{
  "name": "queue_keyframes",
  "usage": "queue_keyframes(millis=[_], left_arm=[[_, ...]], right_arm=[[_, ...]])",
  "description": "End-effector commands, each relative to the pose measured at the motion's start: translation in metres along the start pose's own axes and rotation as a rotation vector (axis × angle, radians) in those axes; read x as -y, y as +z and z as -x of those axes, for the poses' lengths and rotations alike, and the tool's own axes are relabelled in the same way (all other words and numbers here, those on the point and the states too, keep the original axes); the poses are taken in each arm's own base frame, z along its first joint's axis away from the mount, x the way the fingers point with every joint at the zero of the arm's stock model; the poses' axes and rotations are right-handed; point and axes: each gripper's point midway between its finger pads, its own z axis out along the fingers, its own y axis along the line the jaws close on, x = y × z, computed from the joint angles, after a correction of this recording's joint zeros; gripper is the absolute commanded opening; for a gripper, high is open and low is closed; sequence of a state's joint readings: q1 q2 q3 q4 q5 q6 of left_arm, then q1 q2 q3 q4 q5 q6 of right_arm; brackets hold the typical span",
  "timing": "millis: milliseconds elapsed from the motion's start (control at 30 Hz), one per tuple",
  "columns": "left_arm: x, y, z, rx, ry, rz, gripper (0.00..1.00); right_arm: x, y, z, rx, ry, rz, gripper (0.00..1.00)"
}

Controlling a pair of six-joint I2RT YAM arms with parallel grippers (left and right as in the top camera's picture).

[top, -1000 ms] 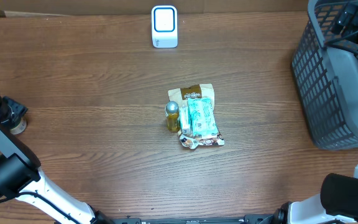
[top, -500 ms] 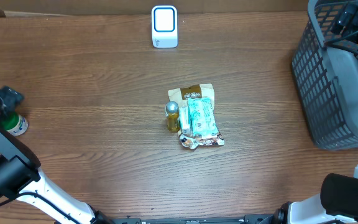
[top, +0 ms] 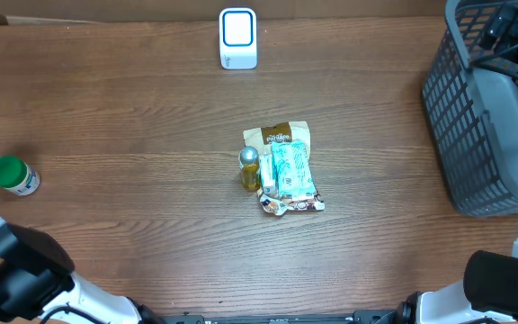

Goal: Scan the item barcode
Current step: 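Set the jar down at the left table edge and open left gripper, then move the left gripper over the yellow oil bottle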

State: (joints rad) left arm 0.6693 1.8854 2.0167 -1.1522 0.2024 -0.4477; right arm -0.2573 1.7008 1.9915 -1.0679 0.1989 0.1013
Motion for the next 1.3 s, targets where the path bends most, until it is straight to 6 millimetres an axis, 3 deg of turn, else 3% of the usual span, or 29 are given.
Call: queue_keyframes(millis=[0, 333, 733, 933, 1133, 1267], left_arm=[[0.061, -0.007, -0.040, -0.142, 0.089, -0.227, 0.95], [0.135, 0.002, -0.143, -0.270, 0.472, -0.187, 0.96], [0.177, 0.014, -0.272, -0.321, 0.838, -0.073, 1.00], [0.186, 0.012, -0.295, -0.334, 0.889, -0.099, 1.00], [0.179, 0.008, -0.303, -0.384, 0.888, -0.092, 1.00], [0.178, 0.001, -0.320, -0.463, 0.883, -0.131, 1.00]], right_arm=[[0.002, -0.009, 0.009, 0.032, 0.010, -0.005, 1.00], [0.002, -0.009, 0.009, 0.032, 0.010, -0.005, 1.00], [0.002, -0.009, 0.009, 0.032, 0.010, -0.004, 1.00], [0.002, -0.009, 0.009, 0.032, 0.010, -0.005, 1.00], [0.002, -0.009, 0.009, 0.032, 0.010, -0.005, 1.00], [0.002, -0.009, 0.009, 0.032, 0.010, -0.004, 1.00]])
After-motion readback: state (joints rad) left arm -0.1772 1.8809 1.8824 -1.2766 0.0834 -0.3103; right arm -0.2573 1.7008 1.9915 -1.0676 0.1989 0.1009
